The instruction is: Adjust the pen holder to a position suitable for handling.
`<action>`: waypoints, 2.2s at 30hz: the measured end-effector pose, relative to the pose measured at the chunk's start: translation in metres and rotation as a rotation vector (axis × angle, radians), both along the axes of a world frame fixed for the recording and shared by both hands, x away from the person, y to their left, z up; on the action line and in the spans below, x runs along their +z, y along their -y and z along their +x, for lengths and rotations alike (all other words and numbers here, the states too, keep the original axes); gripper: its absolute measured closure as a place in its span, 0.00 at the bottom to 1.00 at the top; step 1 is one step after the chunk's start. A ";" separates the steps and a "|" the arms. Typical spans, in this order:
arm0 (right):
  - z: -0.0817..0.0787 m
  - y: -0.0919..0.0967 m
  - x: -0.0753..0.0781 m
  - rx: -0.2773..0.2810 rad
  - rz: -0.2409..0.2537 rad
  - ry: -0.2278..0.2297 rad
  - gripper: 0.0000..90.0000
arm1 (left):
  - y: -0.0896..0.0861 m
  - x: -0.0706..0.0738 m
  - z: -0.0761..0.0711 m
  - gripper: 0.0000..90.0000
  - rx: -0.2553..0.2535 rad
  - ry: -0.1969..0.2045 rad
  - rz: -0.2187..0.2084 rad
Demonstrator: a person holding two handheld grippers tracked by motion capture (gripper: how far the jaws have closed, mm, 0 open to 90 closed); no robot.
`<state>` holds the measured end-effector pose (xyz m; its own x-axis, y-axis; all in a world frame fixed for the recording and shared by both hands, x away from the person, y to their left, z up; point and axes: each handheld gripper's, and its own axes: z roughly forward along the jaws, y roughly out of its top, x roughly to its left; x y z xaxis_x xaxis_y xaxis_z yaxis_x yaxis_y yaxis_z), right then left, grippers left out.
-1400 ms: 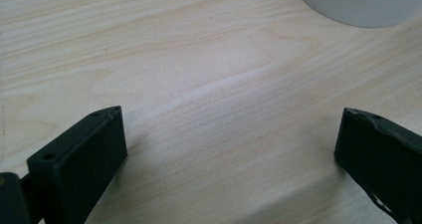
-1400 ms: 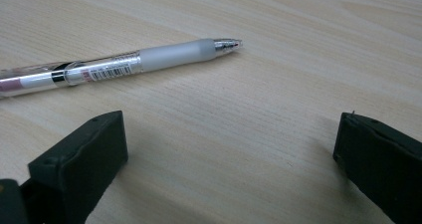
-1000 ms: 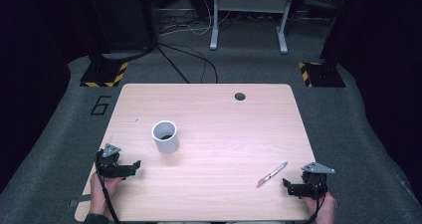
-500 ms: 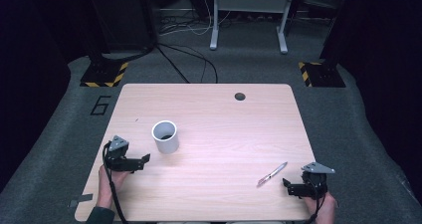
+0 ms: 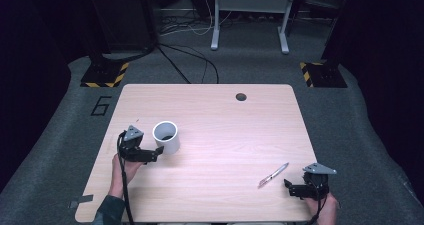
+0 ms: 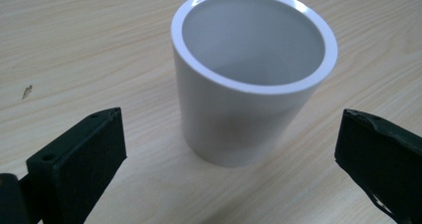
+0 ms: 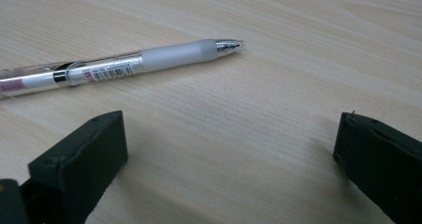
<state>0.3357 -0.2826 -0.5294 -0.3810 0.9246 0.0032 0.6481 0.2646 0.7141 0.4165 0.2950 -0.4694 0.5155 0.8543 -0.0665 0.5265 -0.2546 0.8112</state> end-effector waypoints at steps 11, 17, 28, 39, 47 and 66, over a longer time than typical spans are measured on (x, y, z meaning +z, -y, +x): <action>0.000 0.000 0.000 0.000 0.000 0.000 0.00 | 0.013 0.001 0.013 0.00 -0.011 0.010 0.013; 0.000 0.000 0.000 0.000 0.000 0.000 0.00 | 0.021 0.000 0.020 0.00 -0.029 0.001 0.023; 0.000 0.000 0.000 0.000 0.000 0.000 0.00 | 0.030 -0.008 0.031 0.03 -0.029 0.013 0.041; 0.000 0.000 0.000 0.000 -0.001 0.000 0.00 | 0.036 -0.007 0.039 0.06 -0.032 0.005 0.052; 0.000 0.000 0.000 0.000 0.000 0.000 0.00 | 0.041 -0.008 0.039 0.07 -0.033 0.018 0.057; 0.000 0.000 0.000 0.000 -0.001 0.001 0.00 | 0.069 -0.009 0.041 0.07 -0.092 0.024 0.049</action>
